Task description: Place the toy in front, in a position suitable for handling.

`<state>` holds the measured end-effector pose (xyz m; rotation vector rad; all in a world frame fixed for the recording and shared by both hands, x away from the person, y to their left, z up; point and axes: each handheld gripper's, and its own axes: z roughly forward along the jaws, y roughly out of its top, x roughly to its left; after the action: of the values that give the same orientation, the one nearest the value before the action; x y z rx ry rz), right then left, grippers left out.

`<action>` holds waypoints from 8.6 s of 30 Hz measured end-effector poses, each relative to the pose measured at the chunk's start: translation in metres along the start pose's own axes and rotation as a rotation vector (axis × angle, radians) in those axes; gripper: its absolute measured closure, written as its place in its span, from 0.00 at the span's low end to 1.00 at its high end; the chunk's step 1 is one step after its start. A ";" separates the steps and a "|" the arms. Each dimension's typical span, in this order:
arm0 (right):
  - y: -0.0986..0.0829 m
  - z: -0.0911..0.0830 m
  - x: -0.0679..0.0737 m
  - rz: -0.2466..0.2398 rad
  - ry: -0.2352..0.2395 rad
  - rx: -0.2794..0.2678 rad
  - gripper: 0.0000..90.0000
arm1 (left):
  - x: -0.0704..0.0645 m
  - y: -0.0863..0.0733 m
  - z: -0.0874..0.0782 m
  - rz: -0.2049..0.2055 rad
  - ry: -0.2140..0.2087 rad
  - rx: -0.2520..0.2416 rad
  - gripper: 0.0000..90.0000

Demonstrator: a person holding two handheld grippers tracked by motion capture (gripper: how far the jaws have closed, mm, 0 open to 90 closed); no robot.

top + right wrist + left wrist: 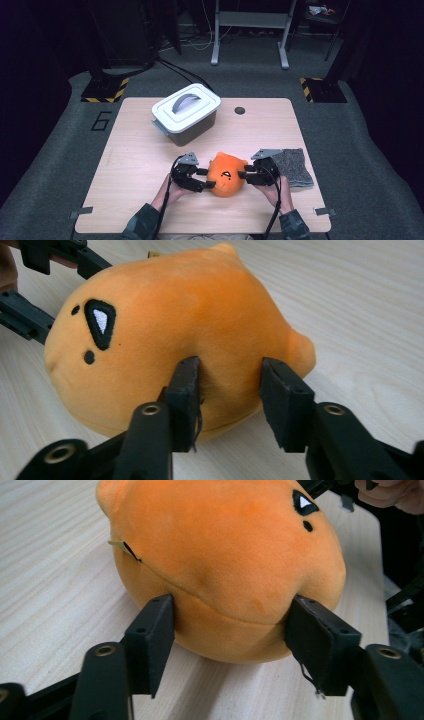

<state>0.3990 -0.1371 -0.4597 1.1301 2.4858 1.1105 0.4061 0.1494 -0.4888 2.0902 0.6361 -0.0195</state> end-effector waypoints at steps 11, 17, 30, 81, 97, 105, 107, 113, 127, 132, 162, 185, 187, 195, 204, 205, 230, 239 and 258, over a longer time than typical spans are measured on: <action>-0.010 0.010 0.004 0.007 -0.004 -0.041 0.94 | -0.013 -0.006 0.005 0.044 0.080 -0.022 0.74; -0.004 -0.001 0.010 -0.023 -0.062 -0.091 0.97 | -0.017 -0.005 0.000 0.056 0.095 -0.048 0.80; 0.030 -0.013 0.011 -0.095 -0.120 -0.121 0.97 | -0.037 0.013 -0.012 0.055 0.177 -0.099 0.79; 0.000 -0.008 0.033 0.053 -0.109 -0.070 0.15 | 0.038 0.047 -0.003 -0.074 0.172 -0.030 0.23; -0.008 0.022 0.032 0.048 -0.072 -0.015 0.58 | 0.033 0.040 0.014 -0.076 0.060 0.034 0.71; -0.010 0.021 0.034 0.035 -0.088 -0.036 0.73 | 0.026 0.037 0.013 -0.047 0.097 0.010 0.85; -0.009 0.018 0.034 0.040 -0.083 -0.052 0.75 | 0.024 0.038 0.011 -0.039 0.112 0.003 0.86; -0.002 0.006 0.034 0.008 -0.099 -0.083 0.75 | 0.012 0.041 0.001 -0.020 0.136 -0.042 0.86; 0.023 -0.012 0.021 -0.069 -0.136 -0.076 0.71 | -0.011 0.048 -0.010 -0.019 0.196 -0.097 0.87; 0.027 -0.001 0.015 -0.084 -0.128 -0.021 0.69 | -0.012 0.040 -0.005 -0.037 0.216 -0.088 0.87; 0.006 0.016 0.016 0.092 -0.125 -0.019 0.37 | -0.002 0.027 0.003 -0.114 0.243 -0.074 0.71; -0.005 0.024 0.009 0.112 -0.103 -0.012 0.75 | 0.031 0.031 0.007 -0.094 0.160 -0.032 0.88; -0.004 0.020 0.009 0.105 -0.113 -0.038 0.77 | 0.028 0.031 0.004 -0.093 0.156 -0.040 0.90; 0.017 -0.004 0.006 0.024 -0.152 -0.048 0.76 | 0.004 0.037 -0.005 -0.079 0.159 -0.090 0.90; 0.033 -0.001 -0.005 -0.067 -0.152 0.038 0.75 | -0.006 0.026 0.005 -0.124 0.160 -0.085 0.90; 0.033 0.002 -0.008 -0.084 -0.151 0.054 0.74 | -0.006 0.022 0.009 -0.141 0.162 -0.084 0.90; -0.012 -0.024 -0.039 0.119 -0.224 -0.060 0.24 | -0.003 0.020 0.002 -0.107 0.227 -0.094 0.52; -0.030 -0.036 -0.047 0.170 -0.250 -0.081 0.22 | 0.009 0.035 -0.003 -0.013 0.199 -0.071 0.36; -0.045 -0.042 -0.057 0.196 -0.306 -0.077 0.22 | 0.014 0.035 0.017 -0.076 0.175 0.004 0.78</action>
<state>0.3939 -0.2205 -0.4687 1.4257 2.1200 0.9832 0.4379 0.1270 -0.4752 2.0855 0.8221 0.1205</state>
